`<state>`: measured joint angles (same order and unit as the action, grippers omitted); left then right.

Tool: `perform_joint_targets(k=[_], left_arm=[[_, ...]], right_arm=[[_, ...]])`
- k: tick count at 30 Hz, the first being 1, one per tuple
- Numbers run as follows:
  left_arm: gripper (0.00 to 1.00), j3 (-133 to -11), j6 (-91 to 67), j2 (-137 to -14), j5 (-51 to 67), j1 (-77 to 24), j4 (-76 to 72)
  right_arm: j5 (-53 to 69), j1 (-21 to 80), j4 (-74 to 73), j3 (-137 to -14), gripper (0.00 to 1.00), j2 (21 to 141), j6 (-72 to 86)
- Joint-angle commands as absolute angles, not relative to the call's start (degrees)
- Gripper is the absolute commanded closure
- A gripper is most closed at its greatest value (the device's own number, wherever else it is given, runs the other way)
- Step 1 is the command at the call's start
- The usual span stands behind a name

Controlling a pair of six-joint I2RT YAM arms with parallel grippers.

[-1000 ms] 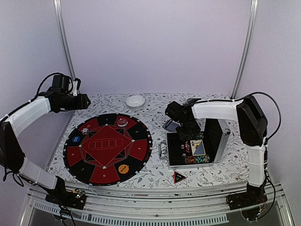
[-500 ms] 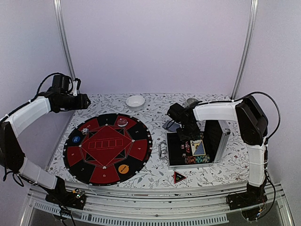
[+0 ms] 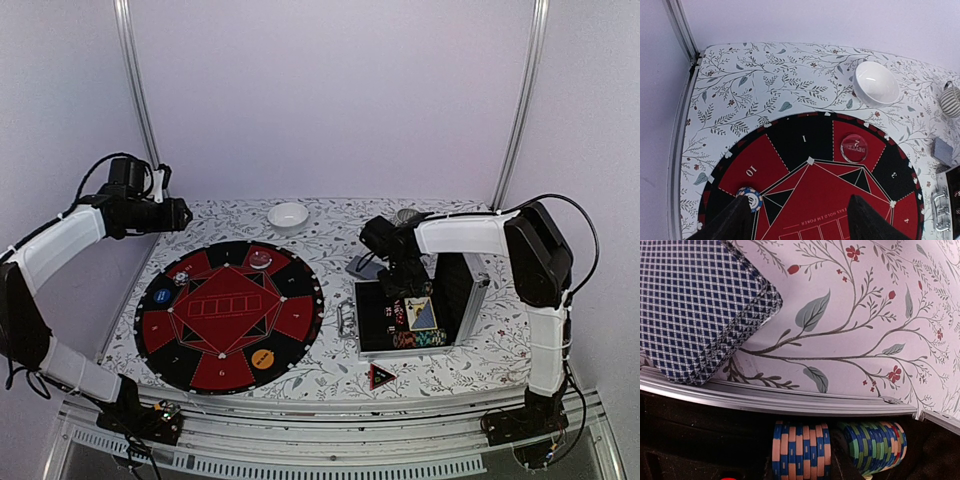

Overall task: Distribute texas hold em gaming equipment
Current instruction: Pick up the pile of poker chips from the chip case, then pass from the right arm to the left

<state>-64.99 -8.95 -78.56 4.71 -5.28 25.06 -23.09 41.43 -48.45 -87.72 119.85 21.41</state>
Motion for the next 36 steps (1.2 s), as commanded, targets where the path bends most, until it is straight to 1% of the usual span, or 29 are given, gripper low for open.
perform_joint_targets(k=[1, 5, 7, 9, 14, 16, 19, 25, 29, 32, 34, 36], left_arm=[[0.31, -65.31, -7.03, -74.61, 7.93, -6.71, 24.30], [0.31, -64.27, -2.77, -70.78, 10.45, -10.94, 20.59], [0.32, -63.59, 1.40, -68.41, 11.65, -15.09, 18.54], [0.31, -61.92, 7.12, -65.59, 12.61, -22.38, 15.59], [0.18, -54.13, 22.03, -58.85, 11.76, -39.48, 3.03], [0.13, -51.67, 27.57, -58.53, 10.99, -45.31, -1.50], [0.03, -49.59, 35.61, -61.47, 5.10, -52.55, -8.36], [0.02, -54.25, 42.23, -72.73, -2.39, -59.44, -8.21], [0.02, -52.18, 43.00, -73.10, -0.93, -59.44, -12.24], [0.02, -50.80, 43.55, -73.18, 0.03, -59.42, -13.23], [0.03, -51.07, 43.01, -73.82, -0.61, -59.35, -12.41], [0.10, -51.22, 42.70, -74.27, -2.12, -59.09, -12.13]], right_arm=[[-20.87, 40.50, -49.18, -88.55, 0.98, 113.10, 20.87], [-17.38, 40.13, -49.33, -90.44, 0.98, 107.71, 19.43], [-13.83, 40.08, -49.31, -91.79, 0.98, 105.35, 17.87], [-9.26, 40.14, -48.99, -92.96, 0.98, 103.05, 16.27], [8.22, 40.46, -42.61, -92.95, 0.98, 97.21, 13.50], [12.94, 41.51, -39.29, -92.09, 0.98, 95.41, 13.45], [17.60, 43.17, -36.75, -91.96, 0.98, 94.82, 14.12], [25.89, 47.59, -33.97, -93.10, 0.98, 97.55, 14.57], [30.31, 48.36, -29.52, -91.09, 0.98, 97.37, 14.60], [32.08, 48.40, -28.96, -91.21, 0.98, 97.91, 14.57], [33.06, 48.47, -28.67, -91.11, 0.98, 97.85, 14.66], [33.41, 48.58, -28.52, -90.84, 0.98, 97.53, 14.59]])
